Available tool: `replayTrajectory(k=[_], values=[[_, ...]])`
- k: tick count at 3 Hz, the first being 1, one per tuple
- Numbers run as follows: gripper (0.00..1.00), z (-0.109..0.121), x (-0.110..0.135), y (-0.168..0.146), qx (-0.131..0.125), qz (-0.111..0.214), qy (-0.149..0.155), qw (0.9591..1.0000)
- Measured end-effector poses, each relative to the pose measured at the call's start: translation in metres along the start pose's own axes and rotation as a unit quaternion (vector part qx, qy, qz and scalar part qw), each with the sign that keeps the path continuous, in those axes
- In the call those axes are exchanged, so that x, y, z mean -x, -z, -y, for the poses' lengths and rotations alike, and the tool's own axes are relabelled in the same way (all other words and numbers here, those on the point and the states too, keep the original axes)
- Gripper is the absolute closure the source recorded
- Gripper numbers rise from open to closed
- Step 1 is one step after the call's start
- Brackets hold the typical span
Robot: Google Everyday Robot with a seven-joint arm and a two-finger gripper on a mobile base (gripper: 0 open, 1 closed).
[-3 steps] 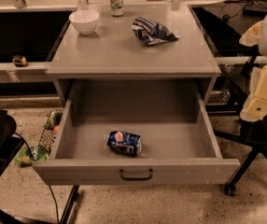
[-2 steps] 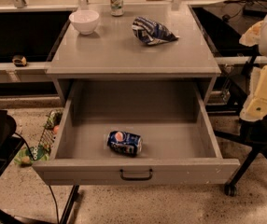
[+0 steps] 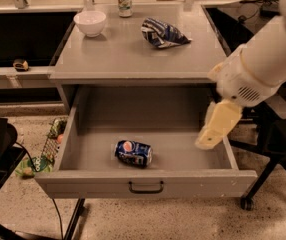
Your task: Pick pepsi can from top drawer and place on counter
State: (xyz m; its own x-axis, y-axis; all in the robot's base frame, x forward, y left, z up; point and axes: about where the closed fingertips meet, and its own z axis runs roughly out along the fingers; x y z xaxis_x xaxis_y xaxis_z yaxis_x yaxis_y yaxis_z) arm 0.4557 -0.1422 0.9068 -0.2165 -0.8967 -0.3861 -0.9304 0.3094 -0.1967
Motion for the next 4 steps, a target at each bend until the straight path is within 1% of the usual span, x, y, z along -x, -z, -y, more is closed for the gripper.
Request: replayTrajectory(k=[1, 2, 3, 4], values=[[0.00, -0.015, 0.029, -0.070, 0.034, 0.059, -0.028, 0.9973], [0.00, -0.006, 0.038, -0.072, 0.013, 0.075, -0.030, 0.9967], [0.00, -0.006, 0.038, -0.073, 0.013, 0.076, -0.029, 0.9966], [0.00, -0.002, 0.044, -0.102, 0.008, 0.080, -0.025, 0.9965]])
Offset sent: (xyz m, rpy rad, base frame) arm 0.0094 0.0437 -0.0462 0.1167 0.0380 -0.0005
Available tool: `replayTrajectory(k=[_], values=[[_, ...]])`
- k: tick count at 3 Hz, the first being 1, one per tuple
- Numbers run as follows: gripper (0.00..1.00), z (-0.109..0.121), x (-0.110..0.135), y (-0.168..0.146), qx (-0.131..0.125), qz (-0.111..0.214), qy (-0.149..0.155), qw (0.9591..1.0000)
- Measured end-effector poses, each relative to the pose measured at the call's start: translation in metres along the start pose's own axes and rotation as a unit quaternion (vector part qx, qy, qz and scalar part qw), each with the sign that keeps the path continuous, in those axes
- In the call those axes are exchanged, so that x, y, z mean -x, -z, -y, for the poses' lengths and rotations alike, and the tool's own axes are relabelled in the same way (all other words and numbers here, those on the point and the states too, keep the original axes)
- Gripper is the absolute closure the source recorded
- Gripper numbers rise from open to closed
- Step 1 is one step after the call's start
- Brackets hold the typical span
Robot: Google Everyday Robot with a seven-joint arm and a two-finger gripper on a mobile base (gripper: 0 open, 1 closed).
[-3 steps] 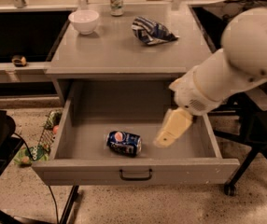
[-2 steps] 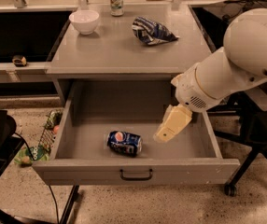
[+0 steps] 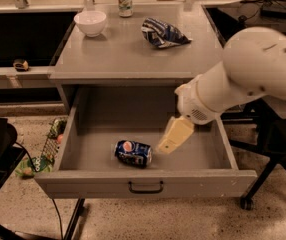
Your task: Pick pepsi can from top drawer and place on counter
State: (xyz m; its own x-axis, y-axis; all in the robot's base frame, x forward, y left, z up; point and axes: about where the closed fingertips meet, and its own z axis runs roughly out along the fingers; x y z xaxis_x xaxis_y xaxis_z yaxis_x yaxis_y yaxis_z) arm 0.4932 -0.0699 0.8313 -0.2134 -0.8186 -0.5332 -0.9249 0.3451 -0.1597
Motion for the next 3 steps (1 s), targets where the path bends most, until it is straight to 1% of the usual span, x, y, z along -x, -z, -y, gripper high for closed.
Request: replayTrajectory(k=[1, 2, 3], values=[[0.00, 0.002, 0.001, -0.044, 0.016, 0.013, 0.002, 0.9998], [0.00, 0.004, 0.002, -0.080, 0.028, 0.021, 0.001, 0.9994], [0.00, 0.006, 0.004, -0.111, 0.038, 0.023, -0.002, 0.9990]])
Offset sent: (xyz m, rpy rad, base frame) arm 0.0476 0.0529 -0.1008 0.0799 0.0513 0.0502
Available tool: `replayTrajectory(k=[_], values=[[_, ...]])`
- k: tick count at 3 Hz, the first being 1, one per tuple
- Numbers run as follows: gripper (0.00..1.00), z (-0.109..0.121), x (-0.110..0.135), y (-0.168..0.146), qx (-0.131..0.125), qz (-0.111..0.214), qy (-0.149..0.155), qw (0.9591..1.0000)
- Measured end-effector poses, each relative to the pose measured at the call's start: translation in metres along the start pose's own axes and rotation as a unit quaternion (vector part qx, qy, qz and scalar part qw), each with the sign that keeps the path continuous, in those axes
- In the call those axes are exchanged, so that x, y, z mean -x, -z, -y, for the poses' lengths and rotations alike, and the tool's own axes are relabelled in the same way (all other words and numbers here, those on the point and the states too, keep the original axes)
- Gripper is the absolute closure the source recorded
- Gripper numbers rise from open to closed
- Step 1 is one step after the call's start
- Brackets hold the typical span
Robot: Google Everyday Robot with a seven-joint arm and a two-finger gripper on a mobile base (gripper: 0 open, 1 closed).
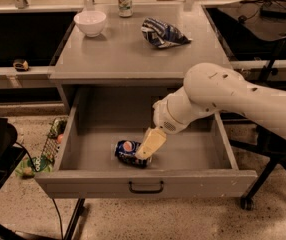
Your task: Pick pepsi can from top drawer and place on counter
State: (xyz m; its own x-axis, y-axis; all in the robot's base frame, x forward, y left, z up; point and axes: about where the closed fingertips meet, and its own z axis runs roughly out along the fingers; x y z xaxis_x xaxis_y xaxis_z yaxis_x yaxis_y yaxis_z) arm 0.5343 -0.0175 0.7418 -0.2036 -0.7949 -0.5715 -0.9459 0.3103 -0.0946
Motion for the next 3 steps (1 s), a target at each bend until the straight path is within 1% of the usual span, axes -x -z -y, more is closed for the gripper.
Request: replayTrajectory(k=[1, 2, 3], values=[[0.00, 0.001, 0.002, -0.029, 0.010, 0.000, -0.006, 0.9999], [0.00, 0.000, -0.003, -0.060, 0.024, -0.008, -0.013, 0.9996], [0.00, -0.002, -0.010, -0.081, 0.033, -0.013, -0.019, 0.9992]])
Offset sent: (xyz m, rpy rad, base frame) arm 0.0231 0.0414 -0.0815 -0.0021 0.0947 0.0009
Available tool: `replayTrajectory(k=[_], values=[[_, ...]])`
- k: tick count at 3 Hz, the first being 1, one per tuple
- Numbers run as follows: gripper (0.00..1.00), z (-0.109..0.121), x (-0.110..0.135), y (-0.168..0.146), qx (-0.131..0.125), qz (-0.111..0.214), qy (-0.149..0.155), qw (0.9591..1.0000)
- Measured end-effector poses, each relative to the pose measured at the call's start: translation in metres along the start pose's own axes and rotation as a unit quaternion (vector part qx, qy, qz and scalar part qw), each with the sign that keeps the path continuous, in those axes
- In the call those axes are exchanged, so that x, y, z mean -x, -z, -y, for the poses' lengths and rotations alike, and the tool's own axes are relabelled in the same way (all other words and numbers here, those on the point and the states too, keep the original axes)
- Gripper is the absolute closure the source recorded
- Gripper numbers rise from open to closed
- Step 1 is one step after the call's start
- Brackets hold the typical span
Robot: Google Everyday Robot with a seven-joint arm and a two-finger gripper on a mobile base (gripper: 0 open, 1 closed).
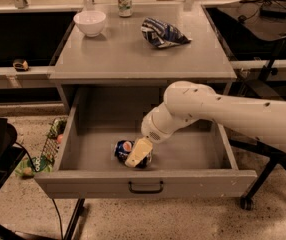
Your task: Pick pepsi can from top drawer and place on counter
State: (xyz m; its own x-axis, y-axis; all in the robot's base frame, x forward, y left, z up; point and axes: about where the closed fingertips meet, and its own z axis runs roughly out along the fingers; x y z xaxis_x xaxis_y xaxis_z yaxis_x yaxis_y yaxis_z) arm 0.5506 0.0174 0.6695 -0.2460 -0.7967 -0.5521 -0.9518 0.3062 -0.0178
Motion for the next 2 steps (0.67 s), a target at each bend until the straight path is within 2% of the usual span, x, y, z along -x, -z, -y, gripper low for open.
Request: replayTrajectory(k=[2], values=[[0.00, -0.0096, -0.0052, -0.0261, 0.011, -0.009, 0.008, 0.9999]])
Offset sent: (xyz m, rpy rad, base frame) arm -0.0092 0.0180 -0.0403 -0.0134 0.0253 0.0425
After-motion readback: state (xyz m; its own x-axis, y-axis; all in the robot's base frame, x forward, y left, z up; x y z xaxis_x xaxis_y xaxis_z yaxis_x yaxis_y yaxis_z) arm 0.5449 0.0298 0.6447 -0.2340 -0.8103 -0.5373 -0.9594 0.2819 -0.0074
